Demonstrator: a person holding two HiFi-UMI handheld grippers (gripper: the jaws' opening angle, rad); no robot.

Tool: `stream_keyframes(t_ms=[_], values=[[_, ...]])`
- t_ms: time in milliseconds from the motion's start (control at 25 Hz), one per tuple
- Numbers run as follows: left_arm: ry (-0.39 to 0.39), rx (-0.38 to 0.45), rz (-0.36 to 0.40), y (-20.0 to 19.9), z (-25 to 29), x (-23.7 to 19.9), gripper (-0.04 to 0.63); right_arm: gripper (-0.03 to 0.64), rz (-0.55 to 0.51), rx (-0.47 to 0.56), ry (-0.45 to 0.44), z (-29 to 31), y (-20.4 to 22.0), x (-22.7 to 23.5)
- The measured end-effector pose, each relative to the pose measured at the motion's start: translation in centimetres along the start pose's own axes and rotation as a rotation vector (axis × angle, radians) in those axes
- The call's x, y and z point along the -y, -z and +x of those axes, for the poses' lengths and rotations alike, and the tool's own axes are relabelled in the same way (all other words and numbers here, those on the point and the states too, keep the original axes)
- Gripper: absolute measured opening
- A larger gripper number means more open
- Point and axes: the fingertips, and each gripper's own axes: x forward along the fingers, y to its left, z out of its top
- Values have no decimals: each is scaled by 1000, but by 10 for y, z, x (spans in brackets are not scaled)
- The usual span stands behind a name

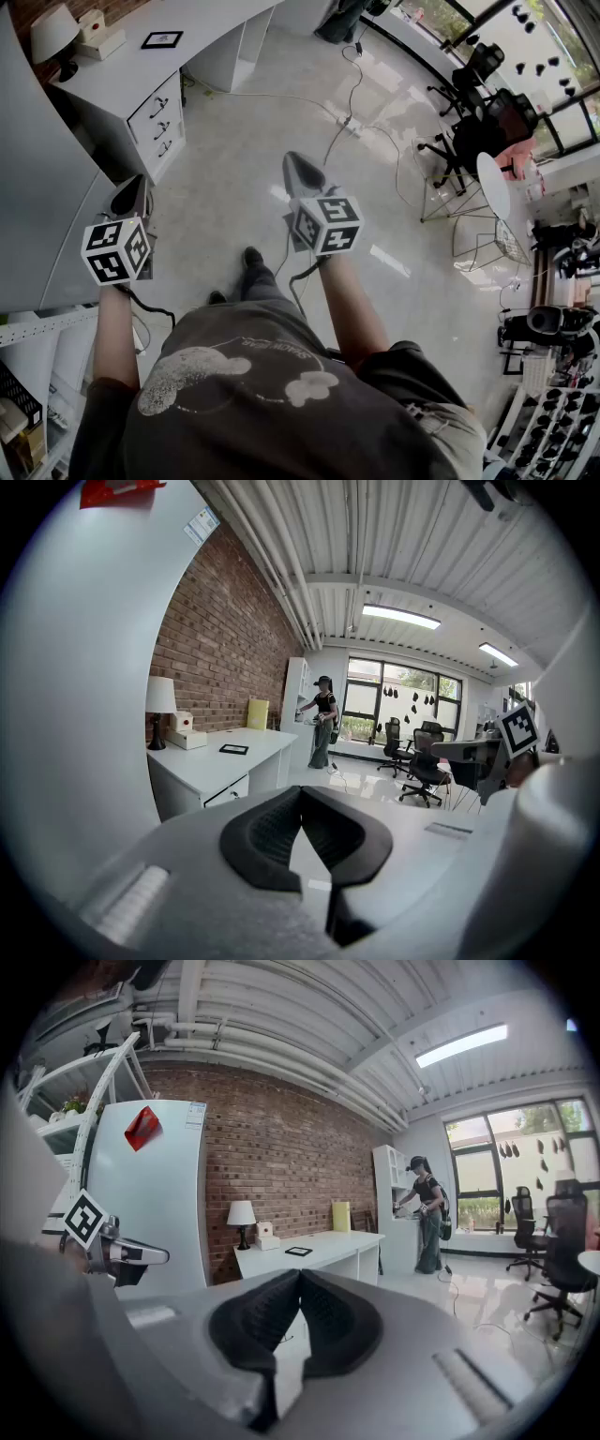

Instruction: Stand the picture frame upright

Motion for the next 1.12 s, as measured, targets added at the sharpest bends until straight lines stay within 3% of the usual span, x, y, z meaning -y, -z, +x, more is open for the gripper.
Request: stream_keyframes(t_ms=[640,880,920,960,1000,1120], values=[[4,-19,-23,24,-25,0,11,5,41,-45,-30,-1,21,-24],[-12,36,-67,22,-38,-3,16,6,27,-27,-61,10,25,-39],[-21,40,-66,21,-38,-6,52,100,27,-27,-70,15,25,-41],[-24,41,-66,21,-37,-8,151,216,29,-28,-78,19,25,-42],[-24,45,-71,21,-36,-9,239,225,30,-31,-81,23,25,-42],[-27,68,-97,22,-32,-9,333,282,32,-48,-85,35,30,-39]])
